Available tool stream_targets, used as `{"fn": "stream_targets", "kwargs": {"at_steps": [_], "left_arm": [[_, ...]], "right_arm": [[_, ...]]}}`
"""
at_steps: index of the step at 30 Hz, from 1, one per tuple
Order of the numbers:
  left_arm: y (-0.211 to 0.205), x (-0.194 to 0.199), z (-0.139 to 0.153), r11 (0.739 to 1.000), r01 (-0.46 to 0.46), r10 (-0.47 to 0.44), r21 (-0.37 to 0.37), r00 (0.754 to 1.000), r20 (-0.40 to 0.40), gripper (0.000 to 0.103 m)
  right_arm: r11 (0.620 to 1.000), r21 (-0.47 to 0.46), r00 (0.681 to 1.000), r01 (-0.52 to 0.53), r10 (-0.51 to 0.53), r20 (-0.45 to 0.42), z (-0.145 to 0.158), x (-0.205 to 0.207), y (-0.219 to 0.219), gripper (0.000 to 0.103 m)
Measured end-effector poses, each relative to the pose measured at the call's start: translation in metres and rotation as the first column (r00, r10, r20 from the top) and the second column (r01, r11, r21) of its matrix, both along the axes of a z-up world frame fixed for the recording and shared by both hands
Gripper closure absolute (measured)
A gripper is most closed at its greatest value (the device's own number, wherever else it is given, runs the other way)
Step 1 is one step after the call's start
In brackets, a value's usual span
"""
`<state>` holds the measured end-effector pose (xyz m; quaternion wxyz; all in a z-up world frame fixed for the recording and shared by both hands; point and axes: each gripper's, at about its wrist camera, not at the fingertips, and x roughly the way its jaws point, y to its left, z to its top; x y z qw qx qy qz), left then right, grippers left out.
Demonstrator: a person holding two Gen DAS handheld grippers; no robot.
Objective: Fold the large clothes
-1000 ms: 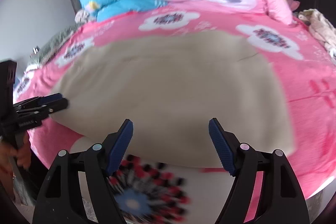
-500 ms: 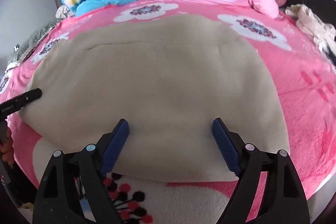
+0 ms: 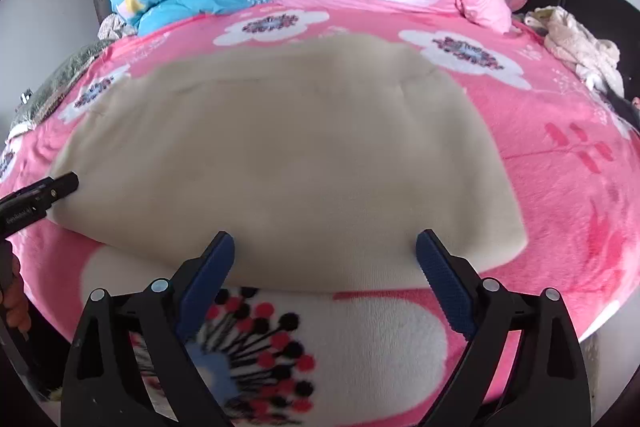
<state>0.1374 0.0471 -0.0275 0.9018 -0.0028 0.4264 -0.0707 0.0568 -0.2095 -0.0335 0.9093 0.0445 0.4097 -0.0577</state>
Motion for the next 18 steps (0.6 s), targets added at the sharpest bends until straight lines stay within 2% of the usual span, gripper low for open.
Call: {"fn": "stream_targets", "kwargs": {"at_steps": [3,4,7,9,14,18], "left_arm": [[-0.004,-0.014,0.009,1.0,-0.004,0.004,0.003,1.0,-0.008,0.024],[-0.005,-0.023,0.013,1.0,0.001,-0.001,-0.016,1.0,-0.01,0.022],[-0.006,-0.043,0.023,0.998,0.005,-0.004,-0.06,1.0,0.004,0.014],[-0.006,-0.059,0.033,0.996,0.01,-0.006,-0.084,0.999,0.044,0.007],[-0.013,-0.085,0.056,0.997,0.03,-0.022,-0.065,0.992,0.128,0.005],[-0.02,-0.097,0.068,0.997,0.017,-0.006,-0.073,0.989,0.145,0.005]], "right_arm": [[0.999,0.039,0.999,0.033,-0.033,0.002,0.009,-0.016,0.001,0.008],[0.998,0.051,0.999,0.038,-0.038,0.002,0.011,-0.022,0.002,0.008],[0.996,0.069,0.999,0.055,-0.055,0.001,0.016,-0.038,0.005,0.007],[0.996,0.057,0.997,0.071,-0.072,0.009,0.019,-0.05,0.009,0.007],[0.996,0.022,0.996,0.088,-0.089,0.033,0.028,-0.068,0.016,0.007],[0.995,0.03,0.993,0.097,-0.099,0.066,0.037,-0.077,0.017,0.007]]}}
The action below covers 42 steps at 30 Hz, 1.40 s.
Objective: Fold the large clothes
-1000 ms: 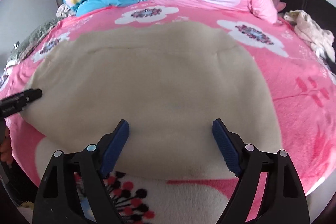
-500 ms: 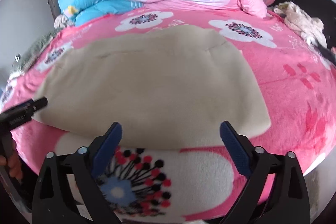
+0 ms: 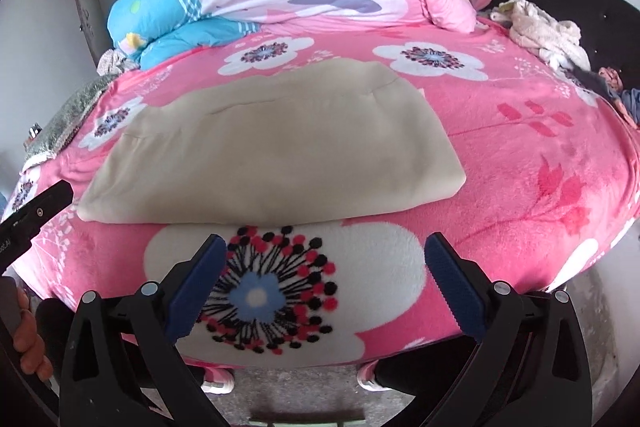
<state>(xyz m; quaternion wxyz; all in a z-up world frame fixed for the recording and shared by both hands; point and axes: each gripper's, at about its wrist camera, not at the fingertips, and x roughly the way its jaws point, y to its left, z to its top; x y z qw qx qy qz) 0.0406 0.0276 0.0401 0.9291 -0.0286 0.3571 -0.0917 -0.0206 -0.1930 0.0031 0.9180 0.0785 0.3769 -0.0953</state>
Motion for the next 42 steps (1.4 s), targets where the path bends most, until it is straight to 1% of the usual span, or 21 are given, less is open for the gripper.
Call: {"fn": "stream_targets", "kwargs": {"at_steps": [4,8,10,13,14,16,18,19,21,26,30,34,36,42], "left_arm": [[-0.005,-0.005,0.004,1.0,-0.021,0.021,0.022,1.0,0.005,0.005],[-0.013,-0.01,0.006,0.994,-0.054,0.052,0.095,0.998,0.023,0.005],[-0.021,-0.01,0.007,0.981,-0.086,0.083,0.172,0.996,0.026,0.005],[-0.026,-0.011,0.004,0.978,-0.047,0.046,0.204,0.999,0.01,0.005],[-0.028,-0.011,0.002,0.974,-0.046,0.046,0.22,0.999,0.005,0.005],[-0.031,-0.012,-0.004,0.965,-0.067,0.069,0.255,0.998,-0.002,0.005],[-0.03,-0.014,-0.009,0.959,-0.097,0.103,0.267,0.995,-0.011,0.005],[-0.029,-0.015,-0.011,0.959,-0.103,0.111,0.265,0.994,-0.019,0.005],[-0.024,-0.015,-0.015,0.968,-0.114,0.131,0.223,0.989,-0.064,0.005],[-0.014,-0.019,-0.023,0.973,-0.161,0.179,0.165,0.979,-0.1,0.005],[-0.014,-0.021,-0.028,0.97,-0.175,0.198,0.169,0.972,-0.127,0.005],[-0.015,-0.022,-0.034,0.971,-0.161,0.189,0.175,0.97,-0.156,0.005],[-0.016,-0.022,-0.037,0.971,-0.155,0.186,0.183,0.969,-0.162,0.005],[-0.017,-0.022,-0.036,0.975,-0.138,0.166,0.173,0.973,-0.16,0.005]], "right_arm": [[1.0,-0.007,0.999,-0.018,0.018,0.041,0.008,-0.005,0.001,0.007],[1.0,-0.001,0.998,-0.023,0.023,0.059,0.011,-0.007,0.0,0.007],[1.0,-0.005,0.998,-0.021,0.021,0.059,0.012,-0.008,0.001,0.007],[0.999,-0.043,0.999,-0.014,0.016,0.049,0.012,-0.009,0.005,0.007],[0.999,-0.047,0.999,-0.013,0.016,0.047,0.012,-0.01,0.006,0.007],[0.999,-0.05,0.999,-0.017,0.019,0.039,0.011,-0.011,0.006,0.007],[0.998,-0.055,1.0,-0.016,0.017,0.024,0.01,-0.013,0.008,0.007],[0.998,-0.056,1.0,-0.017,0.018,0.017,0.009,-0.013,0.008,0.007],[0.998,-0.058,1.0,-0.024,0.023,-0.004,0.005,-0.013,0.01,0.007],[0.997,-0.057,0.998,-0.048,0.045,-0.043,-0.001,-0.013,0.016,0.007],[0.995,-0.076,0.996,-0.061,0.056,-0.066,-0.003,-0.01,0.023,0.007],[0.995,-0.078,0.995,-0.068,0.062,-0.078,-0.004,-0.007,0.026,0.007],[0.995,-0.077,0.995,-0.068,0.061,-0.082,-0.004,-0.006,0.028,0.007],[0.995,-0.083,0.994,-0.062,0.054,-0.093,-0.007,-0.004,0.029,0.007]]}}
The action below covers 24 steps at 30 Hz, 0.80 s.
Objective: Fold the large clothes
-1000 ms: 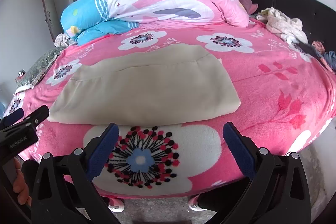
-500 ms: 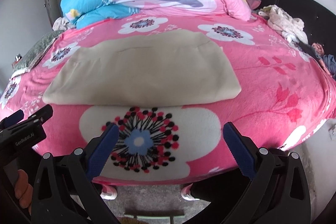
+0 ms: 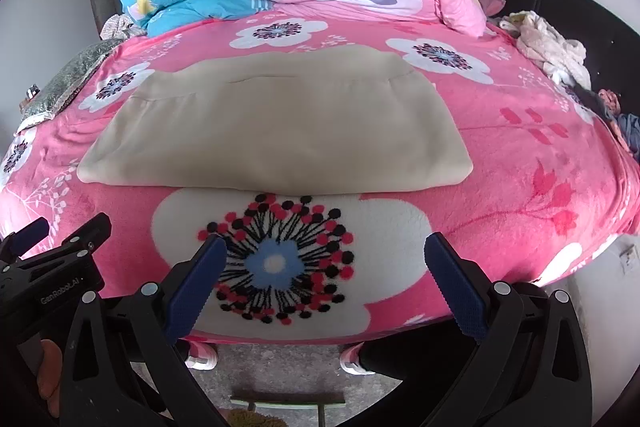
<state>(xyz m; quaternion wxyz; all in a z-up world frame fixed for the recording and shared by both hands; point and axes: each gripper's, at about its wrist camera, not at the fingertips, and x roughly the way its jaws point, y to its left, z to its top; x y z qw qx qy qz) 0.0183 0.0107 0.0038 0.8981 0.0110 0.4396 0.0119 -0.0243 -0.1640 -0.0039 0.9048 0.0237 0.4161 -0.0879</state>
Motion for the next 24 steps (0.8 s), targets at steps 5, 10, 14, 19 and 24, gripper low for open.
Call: {"fn": "stream_targets", "kwargs": {"at_steps": [5,10,14,19,24], "left_arm": [[-0.003,0.0,0.002,1.0,0.014,-0.014,0.005,1.0,0.011,0.005],[-0.005,0.0,0.003,0.999,0.033,-0.033,0.007,0.999,0.012,0.005],[-0.008,0.0,0.002,0.999,0.044,-0.044,0.011,0.999,0.01,0.005],[-0.011,0.0,0.001,0.998,0.054,-0.054,0.01,0.999,0.004,0.005],[-0.014,0.001,-0.004,0.998,0.066,-0.065,0.011,0.998,-0.013,0.005]], "right_arm": [[1.0,-0.008,1.0,0.009,-0.009,0.0,0.0,-0.002,-0.002,0.007],[1.0,-0.005,1.0,0.016,-0.016,-0.003,0.0,-0.002,-0.005,0.007],[1.0,-0.003,1.0,0.017,-0.017,-0.007,-0.001,-0.001,-0.005,0.007],[1.0,-0.001,1.0,0.02,-0.02,-0.008,-0.002,-0.002,-0.006,0.007],[0.999,0.004,0.999,0.034,-0.034,-0.009,-0.003,-0.003,-0.011,0.007]]}}
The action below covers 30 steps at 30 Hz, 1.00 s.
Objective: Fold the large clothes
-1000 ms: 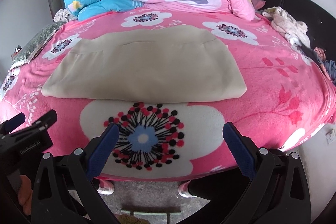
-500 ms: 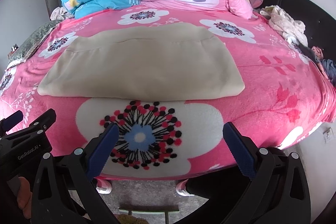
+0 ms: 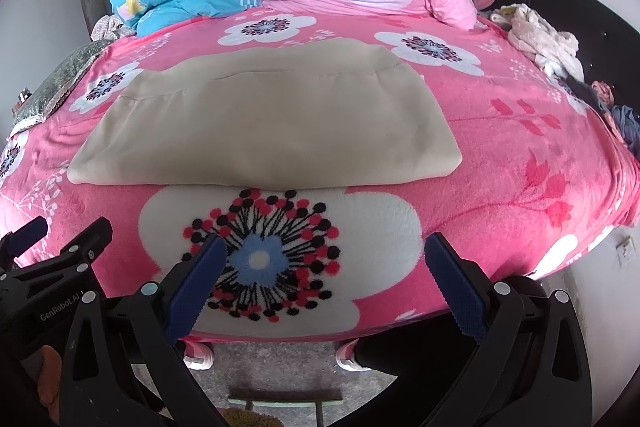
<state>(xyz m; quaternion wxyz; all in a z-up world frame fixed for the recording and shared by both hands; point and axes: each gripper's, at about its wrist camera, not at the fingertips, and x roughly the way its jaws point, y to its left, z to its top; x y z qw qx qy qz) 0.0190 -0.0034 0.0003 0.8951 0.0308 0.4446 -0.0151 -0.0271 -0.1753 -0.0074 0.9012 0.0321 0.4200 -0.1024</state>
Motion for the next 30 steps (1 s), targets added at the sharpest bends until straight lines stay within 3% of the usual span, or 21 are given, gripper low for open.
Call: {"fn": "stream_targets", "kwargs": {"at_steps": [30], "left_arm": [[-0.0023,0.002,-0.0102,1.0,0.008,-0.007,0.003,1.0,-0.028,0.005]], "right_arm": [[1.0,0.013,1.0,-0.004,0.004,-0.021,-0.0049,0.0056,-0.0092,0.007]]}}
